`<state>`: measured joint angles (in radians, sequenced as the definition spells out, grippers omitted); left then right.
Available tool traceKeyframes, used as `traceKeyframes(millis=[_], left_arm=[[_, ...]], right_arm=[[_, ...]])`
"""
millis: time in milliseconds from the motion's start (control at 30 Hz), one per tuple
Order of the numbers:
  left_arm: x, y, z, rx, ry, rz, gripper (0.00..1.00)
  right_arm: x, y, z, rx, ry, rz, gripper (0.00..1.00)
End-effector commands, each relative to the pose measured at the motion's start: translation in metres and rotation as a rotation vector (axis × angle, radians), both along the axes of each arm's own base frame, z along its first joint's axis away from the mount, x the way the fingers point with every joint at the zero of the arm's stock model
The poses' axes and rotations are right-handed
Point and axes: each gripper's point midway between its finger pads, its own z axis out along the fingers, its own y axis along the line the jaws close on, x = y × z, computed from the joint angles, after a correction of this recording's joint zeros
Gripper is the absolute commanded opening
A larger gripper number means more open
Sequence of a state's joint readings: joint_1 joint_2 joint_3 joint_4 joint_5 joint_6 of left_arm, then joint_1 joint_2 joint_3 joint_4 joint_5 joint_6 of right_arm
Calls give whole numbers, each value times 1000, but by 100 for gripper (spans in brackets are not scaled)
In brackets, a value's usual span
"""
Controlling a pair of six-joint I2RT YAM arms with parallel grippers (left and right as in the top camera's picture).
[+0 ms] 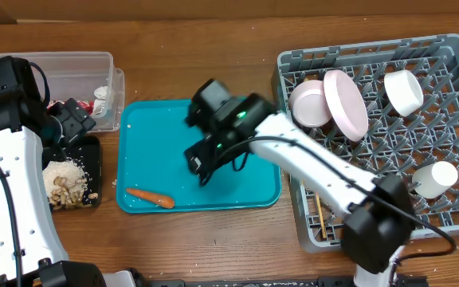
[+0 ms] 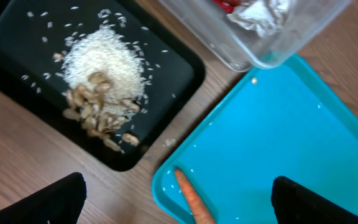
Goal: Sort waste into correct bins and load items into the dishwasher
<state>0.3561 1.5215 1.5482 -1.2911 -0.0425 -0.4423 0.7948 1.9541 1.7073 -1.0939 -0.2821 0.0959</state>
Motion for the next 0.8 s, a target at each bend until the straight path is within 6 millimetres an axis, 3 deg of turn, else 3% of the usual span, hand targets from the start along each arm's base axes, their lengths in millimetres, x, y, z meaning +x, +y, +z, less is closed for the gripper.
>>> traceKeyframes(millis=[0, 167, 467, 633, 767], left_arm=[[-12, 19, 3, 13, 8, 58, 97], [-20, 28, 2, -18, 10, 99, 97], [-20, 23, 1, -49, 10, 93, 96], [-13, 8, 1, -108, -15, 52, 92], [-9, -5, 1, -110, -10, 11, 92]], right_arm=[[-14, 19, -19, -8, 8, 75, 88], [-24, 37, -32, -10, -4, 118, 88], [-18, 34, -34, -38, -37, 102, 86], [12, 5, -31, -156, -110, -73, 86], [46, -23, -1, -138, -145, -178, 86]])
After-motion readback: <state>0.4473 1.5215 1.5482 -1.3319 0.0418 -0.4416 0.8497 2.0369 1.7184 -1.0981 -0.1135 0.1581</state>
